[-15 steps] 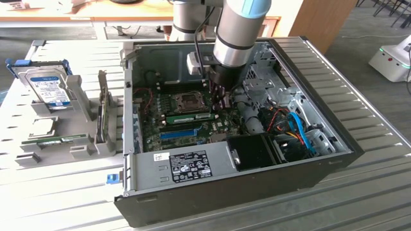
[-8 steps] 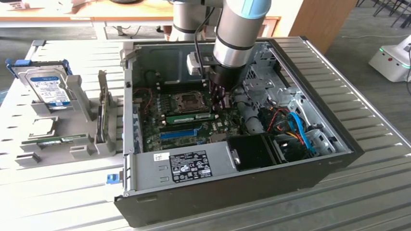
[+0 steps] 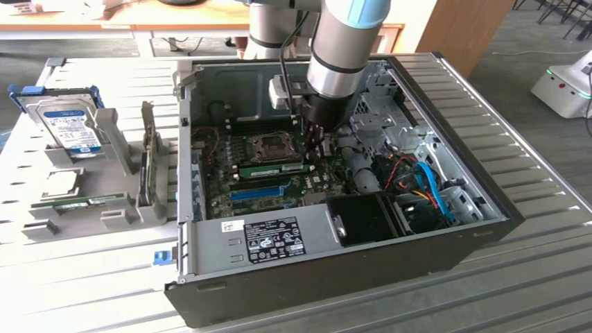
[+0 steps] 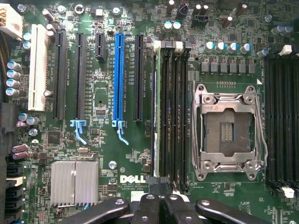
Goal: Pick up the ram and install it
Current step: 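Press down the ram until it locks into place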
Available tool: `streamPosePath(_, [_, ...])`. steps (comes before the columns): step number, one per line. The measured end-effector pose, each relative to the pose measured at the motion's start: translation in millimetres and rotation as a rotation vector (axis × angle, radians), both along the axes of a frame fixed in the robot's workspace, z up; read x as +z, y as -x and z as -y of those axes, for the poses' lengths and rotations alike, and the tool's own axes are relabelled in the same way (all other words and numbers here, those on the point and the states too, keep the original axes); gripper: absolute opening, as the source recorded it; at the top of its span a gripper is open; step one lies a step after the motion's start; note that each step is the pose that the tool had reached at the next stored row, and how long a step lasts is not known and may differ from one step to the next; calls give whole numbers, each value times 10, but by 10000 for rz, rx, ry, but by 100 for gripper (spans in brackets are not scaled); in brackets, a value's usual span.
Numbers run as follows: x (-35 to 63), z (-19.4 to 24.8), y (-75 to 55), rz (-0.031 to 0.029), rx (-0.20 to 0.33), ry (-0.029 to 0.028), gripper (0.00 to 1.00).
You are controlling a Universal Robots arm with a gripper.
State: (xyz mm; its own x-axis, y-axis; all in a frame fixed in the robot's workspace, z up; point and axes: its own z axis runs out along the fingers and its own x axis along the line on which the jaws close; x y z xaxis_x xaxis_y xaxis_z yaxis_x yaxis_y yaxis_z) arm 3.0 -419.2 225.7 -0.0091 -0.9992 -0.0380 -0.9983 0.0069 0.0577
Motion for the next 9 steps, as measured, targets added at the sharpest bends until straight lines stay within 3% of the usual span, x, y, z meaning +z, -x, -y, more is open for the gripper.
streamPosePath(9, [-18, 0, 0, 0, 0, 1, 11])
